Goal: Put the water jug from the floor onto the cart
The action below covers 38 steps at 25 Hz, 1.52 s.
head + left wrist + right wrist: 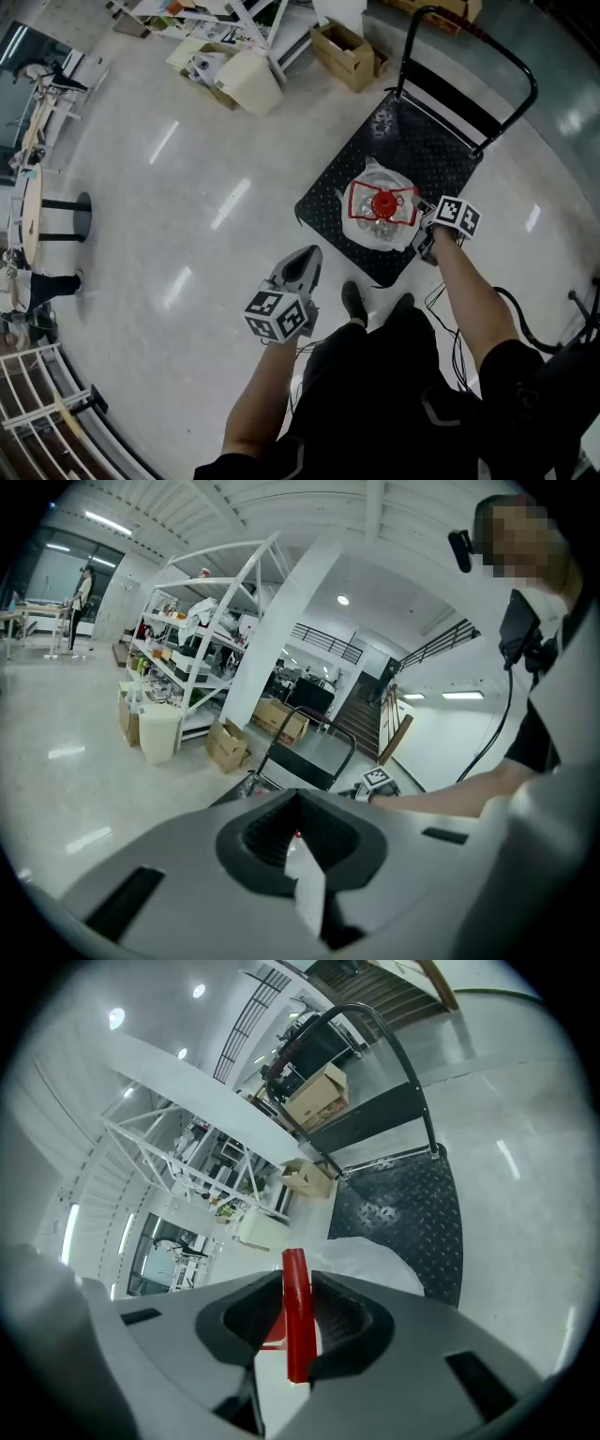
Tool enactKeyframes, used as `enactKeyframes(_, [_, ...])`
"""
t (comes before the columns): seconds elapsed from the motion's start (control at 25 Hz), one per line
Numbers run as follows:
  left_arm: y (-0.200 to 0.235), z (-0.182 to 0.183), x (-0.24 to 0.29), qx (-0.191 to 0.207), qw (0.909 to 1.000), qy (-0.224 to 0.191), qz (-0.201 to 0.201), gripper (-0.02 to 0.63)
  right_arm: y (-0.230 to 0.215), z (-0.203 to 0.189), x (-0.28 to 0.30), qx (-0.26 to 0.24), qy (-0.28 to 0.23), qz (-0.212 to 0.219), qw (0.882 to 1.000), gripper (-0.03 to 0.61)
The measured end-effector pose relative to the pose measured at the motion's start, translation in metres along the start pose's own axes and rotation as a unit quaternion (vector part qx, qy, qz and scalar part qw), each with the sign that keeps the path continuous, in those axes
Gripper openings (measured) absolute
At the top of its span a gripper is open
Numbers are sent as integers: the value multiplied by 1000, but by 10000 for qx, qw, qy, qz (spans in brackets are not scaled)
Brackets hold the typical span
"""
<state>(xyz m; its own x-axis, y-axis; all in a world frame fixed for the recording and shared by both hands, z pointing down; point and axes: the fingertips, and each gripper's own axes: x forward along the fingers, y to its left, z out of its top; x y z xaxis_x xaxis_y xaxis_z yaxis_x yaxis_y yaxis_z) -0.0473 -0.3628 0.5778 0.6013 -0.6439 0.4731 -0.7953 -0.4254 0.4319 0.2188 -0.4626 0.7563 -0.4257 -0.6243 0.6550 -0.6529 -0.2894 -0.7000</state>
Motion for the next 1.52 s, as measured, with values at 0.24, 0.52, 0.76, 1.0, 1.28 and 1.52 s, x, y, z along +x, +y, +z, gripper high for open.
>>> enactKeyframes(0.24, [-19, 12, 1, 171, 9998, -59, -38, -3, -13, 10, -18, -306, -33, -254, 9992, 101])
enactKeyframes(0.52, [-54, 45, -4, 426, 9978, -389, -321, -3, 25, 52, -98, -1033, -588, 123, 9928, 101])
enactKeyframes(0.76, [-120, 89, -5, 938, 9866, -751, -1105, -4, 100, 81, -207, -2197, -1193, 640, 9661, 97])
enactKeyframes(1.0, [-197, 126, 1, 1468, 9640, -1076, -1936, -3, 150, 95, -304, -3297, -1906, 849, 9207, 22])
enactKeyframes(1.28, [-262, 142, 9, 1872, 9446, -1126, -2450, -3, 150, 96, -386, -3810, -2436, 454, 8908, 2])
enactKeyframes(1.52, [-292, 134, 8, 1936, 9399, -1150, -2569, -3, 126, 90, -414, -3792, -2598, 129, 8880, 2])
